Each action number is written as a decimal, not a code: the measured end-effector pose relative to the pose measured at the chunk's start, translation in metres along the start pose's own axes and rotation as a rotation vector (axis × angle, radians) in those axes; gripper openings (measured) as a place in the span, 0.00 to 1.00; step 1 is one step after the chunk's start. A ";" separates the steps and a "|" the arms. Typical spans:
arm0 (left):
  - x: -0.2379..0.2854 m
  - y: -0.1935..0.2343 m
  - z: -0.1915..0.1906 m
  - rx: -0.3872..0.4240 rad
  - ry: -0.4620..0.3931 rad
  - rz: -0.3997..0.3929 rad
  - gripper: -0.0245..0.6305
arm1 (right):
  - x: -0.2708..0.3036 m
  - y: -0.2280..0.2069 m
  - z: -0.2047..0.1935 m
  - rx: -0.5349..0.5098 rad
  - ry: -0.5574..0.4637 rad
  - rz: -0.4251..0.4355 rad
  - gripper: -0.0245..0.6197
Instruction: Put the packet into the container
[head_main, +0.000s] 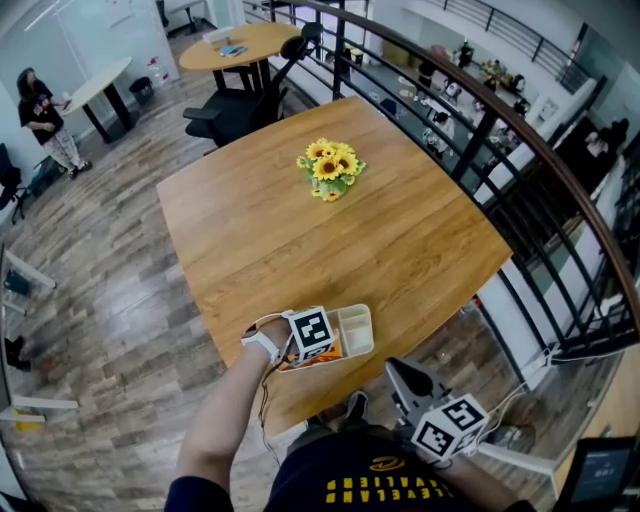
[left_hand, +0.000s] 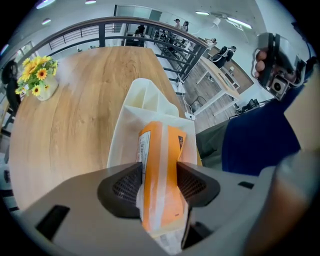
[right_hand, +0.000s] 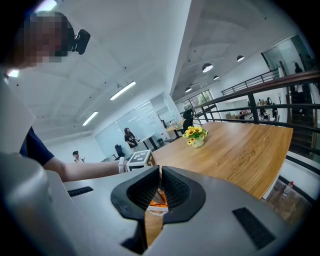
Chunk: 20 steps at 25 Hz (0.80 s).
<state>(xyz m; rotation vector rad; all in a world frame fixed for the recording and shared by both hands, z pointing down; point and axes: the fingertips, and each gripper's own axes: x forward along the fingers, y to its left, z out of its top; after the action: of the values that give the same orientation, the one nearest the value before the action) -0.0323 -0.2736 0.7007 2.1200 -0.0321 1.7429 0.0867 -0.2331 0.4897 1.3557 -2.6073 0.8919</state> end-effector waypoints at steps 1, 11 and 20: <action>0.000 -0.001 -0.001 -0.004 -0.007 0.005 0.34 | 0.000 -0.001 0.000 0.001 -0.001 0.001 0.07; -0.036 0.009 0.012 -0.072 -0.256 0.154 0.41 | 0.010 0.002 0.002 -0.005 0.012 0.033 0.07; -0.160 -0.060 0.047 0.027 -0.781 0.329 0.41 | 0.022 0.014 0.003 -0.025 0.027 0.073 0.07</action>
<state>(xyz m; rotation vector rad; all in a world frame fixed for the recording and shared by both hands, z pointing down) -0.0080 -0.2695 0.5247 2.7956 -0.5968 0.9413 0.0629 -0.2447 0.4876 1.2417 -2.6540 0.8769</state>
